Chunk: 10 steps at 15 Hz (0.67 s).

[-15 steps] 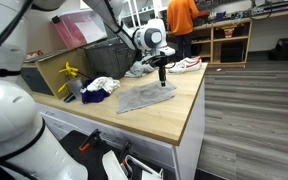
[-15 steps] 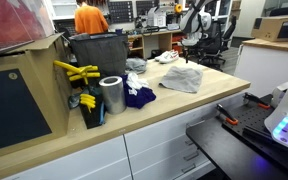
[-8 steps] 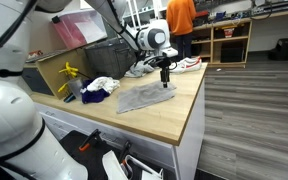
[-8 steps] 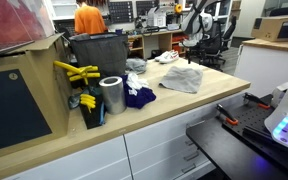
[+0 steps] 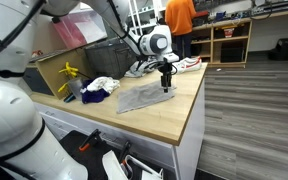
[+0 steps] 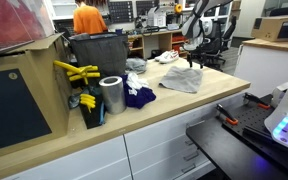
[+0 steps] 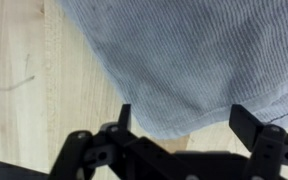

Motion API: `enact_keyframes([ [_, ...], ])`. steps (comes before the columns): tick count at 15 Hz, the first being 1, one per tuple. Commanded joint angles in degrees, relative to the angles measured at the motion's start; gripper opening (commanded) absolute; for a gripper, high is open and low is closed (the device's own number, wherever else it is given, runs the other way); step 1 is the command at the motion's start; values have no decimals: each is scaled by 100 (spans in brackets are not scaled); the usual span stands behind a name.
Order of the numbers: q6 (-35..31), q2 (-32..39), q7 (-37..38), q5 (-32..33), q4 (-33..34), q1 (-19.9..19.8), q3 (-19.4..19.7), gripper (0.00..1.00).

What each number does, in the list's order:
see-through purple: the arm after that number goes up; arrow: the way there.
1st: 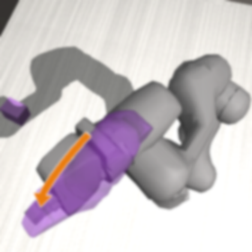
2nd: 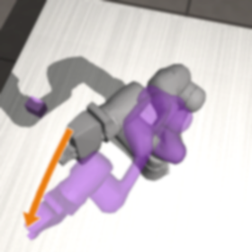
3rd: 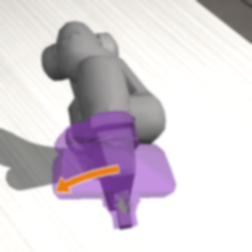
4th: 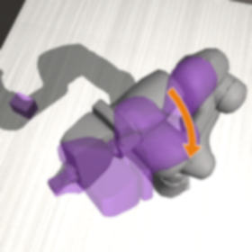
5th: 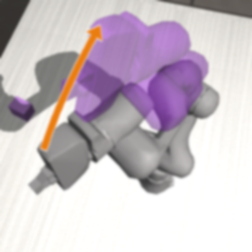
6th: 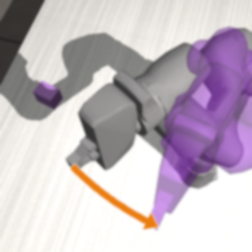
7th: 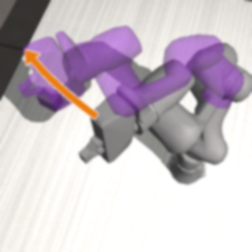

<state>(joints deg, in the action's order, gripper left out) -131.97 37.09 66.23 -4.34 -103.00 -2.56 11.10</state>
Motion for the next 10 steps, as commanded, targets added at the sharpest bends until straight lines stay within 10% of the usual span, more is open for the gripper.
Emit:
enact_keyframes([
  [1,192,191,210,-101,268,-1,39,100],
  [10,299,555,518,-140,896,-54,78,100],
])
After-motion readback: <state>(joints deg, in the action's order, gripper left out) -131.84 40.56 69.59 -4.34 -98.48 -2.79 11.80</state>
